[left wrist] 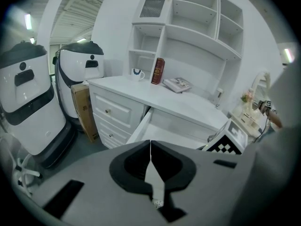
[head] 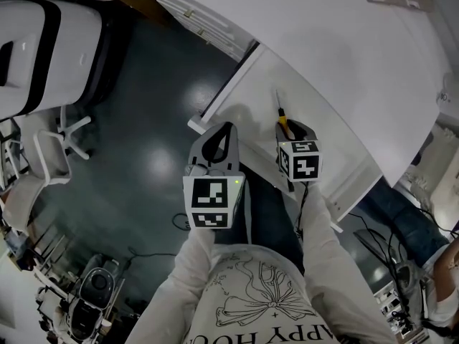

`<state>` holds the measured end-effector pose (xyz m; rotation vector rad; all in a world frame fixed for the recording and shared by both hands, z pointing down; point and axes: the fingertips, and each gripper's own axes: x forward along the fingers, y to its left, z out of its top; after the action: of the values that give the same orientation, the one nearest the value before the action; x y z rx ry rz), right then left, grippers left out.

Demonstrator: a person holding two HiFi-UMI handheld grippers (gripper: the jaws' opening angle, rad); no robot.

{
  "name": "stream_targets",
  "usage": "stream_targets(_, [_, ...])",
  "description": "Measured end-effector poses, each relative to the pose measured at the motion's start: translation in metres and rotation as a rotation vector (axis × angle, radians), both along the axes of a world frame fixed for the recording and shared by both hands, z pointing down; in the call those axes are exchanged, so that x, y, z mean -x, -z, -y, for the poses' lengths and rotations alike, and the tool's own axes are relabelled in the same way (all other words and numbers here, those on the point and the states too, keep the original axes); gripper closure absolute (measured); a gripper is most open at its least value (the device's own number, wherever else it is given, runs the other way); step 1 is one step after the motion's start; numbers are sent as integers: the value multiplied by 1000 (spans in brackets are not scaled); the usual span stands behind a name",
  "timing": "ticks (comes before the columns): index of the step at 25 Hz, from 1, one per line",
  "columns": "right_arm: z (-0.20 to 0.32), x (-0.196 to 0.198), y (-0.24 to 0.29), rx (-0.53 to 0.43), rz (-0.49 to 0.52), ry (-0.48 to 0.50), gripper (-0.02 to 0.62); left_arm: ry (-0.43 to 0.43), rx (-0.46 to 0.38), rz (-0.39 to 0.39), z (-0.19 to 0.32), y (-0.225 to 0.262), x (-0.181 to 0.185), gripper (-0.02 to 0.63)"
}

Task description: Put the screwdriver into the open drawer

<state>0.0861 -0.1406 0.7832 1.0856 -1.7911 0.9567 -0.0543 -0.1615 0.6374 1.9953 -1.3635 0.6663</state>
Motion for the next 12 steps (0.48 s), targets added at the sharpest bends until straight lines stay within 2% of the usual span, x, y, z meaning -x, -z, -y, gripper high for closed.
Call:
stream_targets(6, [5, 3, 36, -58, 57, -51, 484, 9, -40, -7, 2, 21, 2, 598])
stream_targets(12, [12, -1, 105, -186, 87, -113, 514, 5, -100, -22, 3, 60, -4, 598])
